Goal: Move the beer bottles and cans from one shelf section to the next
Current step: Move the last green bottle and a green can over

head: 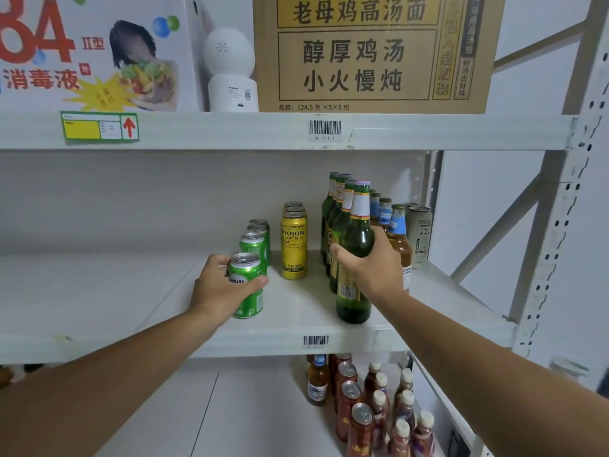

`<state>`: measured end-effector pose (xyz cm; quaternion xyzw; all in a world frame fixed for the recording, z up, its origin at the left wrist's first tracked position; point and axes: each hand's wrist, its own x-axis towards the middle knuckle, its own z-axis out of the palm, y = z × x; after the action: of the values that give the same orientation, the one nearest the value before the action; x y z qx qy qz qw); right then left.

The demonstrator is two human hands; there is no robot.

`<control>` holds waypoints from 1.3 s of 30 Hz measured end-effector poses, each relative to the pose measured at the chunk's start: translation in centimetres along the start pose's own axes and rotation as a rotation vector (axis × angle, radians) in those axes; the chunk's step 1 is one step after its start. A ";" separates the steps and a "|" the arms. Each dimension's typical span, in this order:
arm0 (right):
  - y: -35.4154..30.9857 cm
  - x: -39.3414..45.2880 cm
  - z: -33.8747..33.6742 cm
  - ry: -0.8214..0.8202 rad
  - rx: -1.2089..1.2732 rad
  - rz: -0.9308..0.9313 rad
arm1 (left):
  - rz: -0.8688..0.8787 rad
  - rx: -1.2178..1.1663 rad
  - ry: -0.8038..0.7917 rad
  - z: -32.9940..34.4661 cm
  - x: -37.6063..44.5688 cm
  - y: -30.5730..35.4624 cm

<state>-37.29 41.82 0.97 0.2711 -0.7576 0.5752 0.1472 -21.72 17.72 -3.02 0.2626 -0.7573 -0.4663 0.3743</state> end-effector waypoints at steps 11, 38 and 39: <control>1.1 0.9 0.7 0.035 -0.054 -0.040 | 0.021 0.057 0.059 1.7 0.7 -1.1; 2.1 1.4 2.6 0.145 -0.116 -0.061 | -0.028 0.140 0.115 3.1 3.7 -1.4; 2.1 1.5 2.6 0.145 -0.114 -0.062 | -0.028 0.137 0.114 3.2 3.8 -1.4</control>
<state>-39.53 39.34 -0.65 0.2431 -0.7676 0.5447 0.2346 -26.43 15.94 -3.94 0.3243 -0.7610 -0.4031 0.3915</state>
